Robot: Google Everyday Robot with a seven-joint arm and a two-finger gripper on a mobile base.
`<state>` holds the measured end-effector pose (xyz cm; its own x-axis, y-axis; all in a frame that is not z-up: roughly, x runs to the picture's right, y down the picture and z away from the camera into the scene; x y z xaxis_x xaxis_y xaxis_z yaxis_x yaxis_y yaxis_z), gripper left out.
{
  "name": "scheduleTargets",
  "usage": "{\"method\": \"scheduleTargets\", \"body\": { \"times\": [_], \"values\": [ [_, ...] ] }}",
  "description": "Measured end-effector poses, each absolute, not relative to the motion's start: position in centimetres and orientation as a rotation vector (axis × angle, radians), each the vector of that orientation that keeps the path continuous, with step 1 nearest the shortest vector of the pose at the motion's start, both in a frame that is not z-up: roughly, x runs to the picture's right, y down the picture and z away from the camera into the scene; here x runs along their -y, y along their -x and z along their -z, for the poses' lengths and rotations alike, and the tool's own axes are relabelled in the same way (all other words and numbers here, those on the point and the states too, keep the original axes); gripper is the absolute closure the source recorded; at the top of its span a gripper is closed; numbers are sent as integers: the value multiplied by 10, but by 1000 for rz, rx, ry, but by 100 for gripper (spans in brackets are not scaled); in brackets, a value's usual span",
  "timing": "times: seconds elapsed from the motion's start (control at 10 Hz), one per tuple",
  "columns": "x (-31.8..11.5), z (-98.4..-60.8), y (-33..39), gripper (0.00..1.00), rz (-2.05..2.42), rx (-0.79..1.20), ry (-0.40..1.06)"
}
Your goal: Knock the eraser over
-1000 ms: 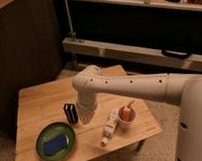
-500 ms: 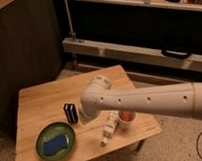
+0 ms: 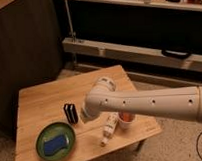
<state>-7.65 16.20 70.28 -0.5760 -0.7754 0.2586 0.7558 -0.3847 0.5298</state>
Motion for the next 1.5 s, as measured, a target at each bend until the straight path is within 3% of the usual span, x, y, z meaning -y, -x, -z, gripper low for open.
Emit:
{"method": "scheduleTargets", "body": {
  "times": [0.9,1.5],
  "values": [
    [-161,-751,144,93,2142,811,-125],
    [-57,-785,243,93,2264,561,-162]
  ]
}}
